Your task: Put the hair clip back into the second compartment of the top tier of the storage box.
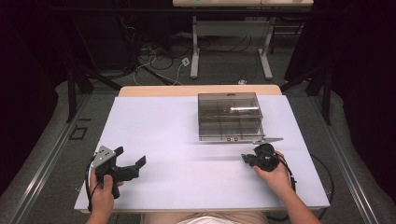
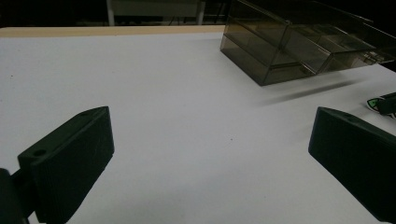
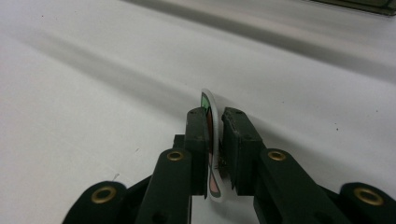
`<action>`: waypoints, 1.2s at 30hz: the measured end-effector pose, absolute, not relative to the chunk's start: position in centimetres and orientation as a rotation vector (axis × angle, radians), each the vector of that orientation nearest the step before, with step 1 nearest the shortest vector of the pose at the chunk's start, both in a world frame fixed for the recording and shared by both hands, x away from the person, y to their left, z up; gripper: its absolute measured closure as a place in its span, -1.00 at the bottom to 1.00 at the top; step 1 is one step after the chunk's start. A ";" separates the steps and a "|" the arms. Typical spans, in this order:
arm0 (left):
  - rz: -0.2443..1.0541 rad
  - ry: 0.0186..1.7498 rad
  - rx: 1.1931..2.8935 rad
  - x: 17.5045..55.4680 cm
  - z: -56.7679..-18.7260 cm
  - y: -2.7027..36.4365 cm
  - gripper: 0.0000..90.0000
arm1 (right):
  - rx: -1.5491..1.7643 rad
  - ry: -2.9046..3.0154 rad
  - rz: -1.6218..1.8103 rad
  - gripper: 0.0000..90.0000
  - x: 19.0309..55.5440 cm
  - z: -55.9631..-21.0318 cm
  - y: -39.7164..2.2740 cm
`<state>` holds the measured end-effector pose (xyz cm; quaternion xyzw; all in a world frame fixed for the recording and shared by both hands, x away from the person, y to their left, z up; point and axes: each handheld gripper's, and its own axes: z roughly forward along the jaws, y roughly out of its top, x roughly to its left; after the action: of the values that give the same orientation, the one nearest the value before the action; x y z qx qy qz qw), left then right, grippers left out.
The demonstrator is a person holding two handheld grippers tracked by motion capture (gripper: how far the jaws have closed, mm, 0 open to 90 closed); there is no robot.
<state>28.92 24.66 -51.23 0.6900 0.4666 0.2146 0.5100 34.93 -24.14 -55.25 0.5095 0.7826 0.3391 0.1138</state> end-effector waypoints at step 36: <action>0.515 1.128 1.662 29.0 -51.4 24.7 -0.99 | 1.491 2.253 1.115 0.86 34.6 -54.6 -24.6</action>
<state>29.04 24.66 -51.37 0.6900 0.4682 0.2136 0.5089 34.56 -24.64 -54.65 0.5071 0.7663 0.3791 0.1091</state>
